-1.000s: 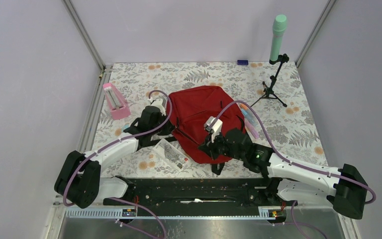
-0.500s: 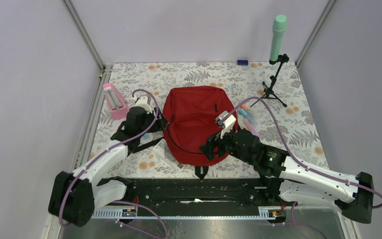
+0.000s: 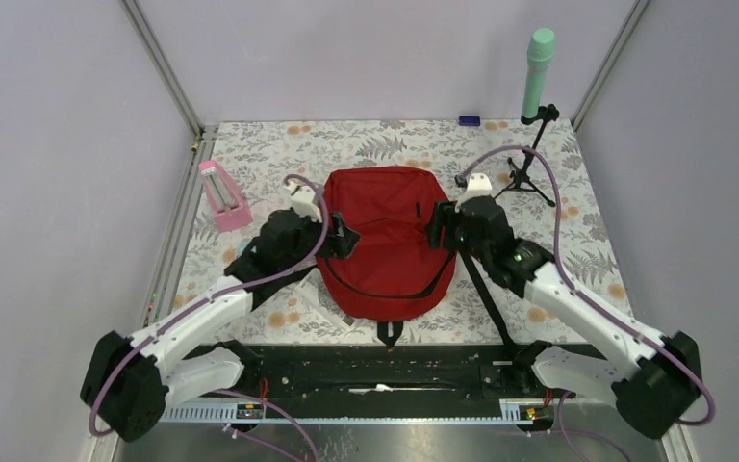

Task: Pack the student bag
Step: Unzip the student bag at the center of the board.

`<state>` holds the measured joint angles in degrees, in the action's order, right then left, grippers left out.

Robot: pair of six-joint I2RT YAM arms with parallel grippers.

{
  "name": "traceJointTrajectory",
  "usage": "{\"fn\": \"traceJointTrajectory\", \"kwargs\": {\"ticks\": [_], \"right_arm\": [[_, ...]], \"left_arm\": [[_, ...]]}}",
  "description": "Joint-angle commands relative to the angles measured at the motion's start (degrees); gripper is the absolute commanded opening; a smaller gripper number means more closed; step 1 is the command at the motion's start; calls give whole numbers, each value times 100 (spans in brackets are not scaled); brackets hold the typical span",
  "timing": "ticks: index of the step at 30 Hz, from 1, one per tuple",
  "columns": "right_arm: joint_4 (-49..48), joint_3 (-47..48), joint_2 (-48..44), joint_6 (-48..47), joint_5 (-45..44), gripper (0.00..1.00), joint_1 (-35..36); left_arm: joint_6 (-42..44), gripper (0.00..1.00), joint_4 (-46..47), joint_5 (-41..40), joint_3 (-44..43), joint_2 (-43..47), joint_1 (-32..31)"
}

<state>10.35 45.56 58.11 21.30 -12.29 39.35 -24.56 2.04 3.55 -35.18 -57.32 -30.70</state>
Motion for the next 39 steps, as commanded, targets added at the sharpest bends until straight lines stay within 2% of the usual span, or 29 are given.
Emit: {"fn": "traceJointTrajectory", "kwargs": {"ticks": [1, 6, 10, 14, 16, 19, 22, 25, 29, 39], "right_arm": [[-377, 764, 890, -64, 324, 63, -522], [-318, 1588, 2074, -541, 245, 62, -543], [-145, 2105, 2820, -757, 87, 65, -546], [188, 2542, 3394, -868, -432, 58, -550], [208, 2615, 3530, -901, -399, 51, -543], [324, 2740, 3617, -856, -92, 23, -546], [342, 2774, 3596, -801, 188, 0, -540], [272, 2765, 3509, -728, 491, 0, -469], [262, 2942, 3611, -811, 279, 0, -71], [584, 4309, 4546, -1048, 325, 0, 740]], "left_arm": [[175, 77, 978, 0, -344, -555, -779], [426, 78, 2029, 53, -344, -1306, -1744], [330, 79, 2814, 405, -193, -1825, -2134], [250, 78, 3301, 562, -75, -2361, -2431], [252, 66, 3422, 671, -53, -2665, -2555], [121, 35, 3564, 769, 49, -3051, -2632], [-47, 20, 3832, 819, 248, -3349, -2650], [-113, 0, 3962, 817, 341, -3527, -2669], [-136, 0, 4009, 789, 345, -3655, -2676], [-91, 0, 3783, 861, 159, -3793, -2671]]}}
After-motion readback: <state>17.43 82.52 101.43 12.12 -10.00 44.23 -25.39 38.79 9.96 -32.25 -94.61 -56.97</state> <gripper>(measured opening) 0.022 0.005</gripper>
